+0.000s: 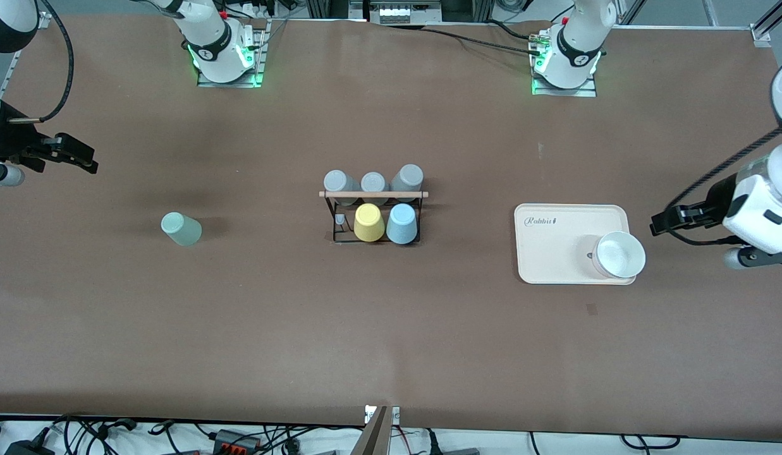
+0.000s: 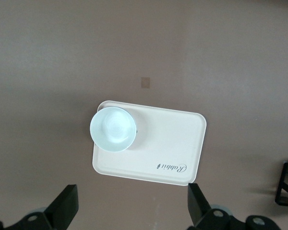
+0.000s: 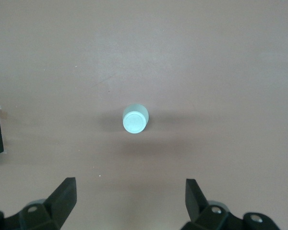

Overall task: Hang scattered cups on rack with three cups
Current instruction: 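Open the left gripper and draw the left arm back, then reach the right gripper toward the teal cup on the table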

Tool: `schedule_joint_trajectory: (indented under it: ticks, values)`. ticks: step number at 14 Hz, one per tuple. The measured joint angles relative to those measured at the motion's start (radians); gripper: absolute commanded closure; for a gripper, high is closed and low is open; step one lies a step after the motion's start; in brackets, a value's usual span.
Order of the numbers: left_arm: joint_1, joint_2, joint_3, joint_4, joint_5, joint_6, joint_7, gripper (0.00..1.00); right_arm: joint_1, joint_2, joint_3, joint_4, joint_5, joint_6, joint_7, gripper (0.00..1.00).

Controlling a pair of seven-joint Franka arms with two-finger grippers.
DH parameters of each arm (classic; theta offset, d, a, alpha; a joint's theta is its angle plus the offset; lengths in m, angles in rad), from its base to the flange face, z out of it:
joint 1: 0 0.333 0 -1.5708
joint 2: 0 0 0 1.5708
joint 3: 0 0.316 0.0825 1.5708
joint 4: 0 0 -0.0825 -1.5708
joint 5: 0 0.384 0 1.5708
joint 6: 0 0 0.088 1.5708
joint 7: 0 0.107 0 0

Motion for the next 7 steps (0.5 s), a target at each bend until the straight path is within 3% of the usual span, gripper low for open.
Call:
schedule_joint_trajectory:
  ticks: [7]
  values:
    - [-0.001,-0.127,-0.003,-0.163,0.006,0.027,-0.007,0.0,0.016,0.002,0.001,0.0,0.001,0.005,0.0,0.0]
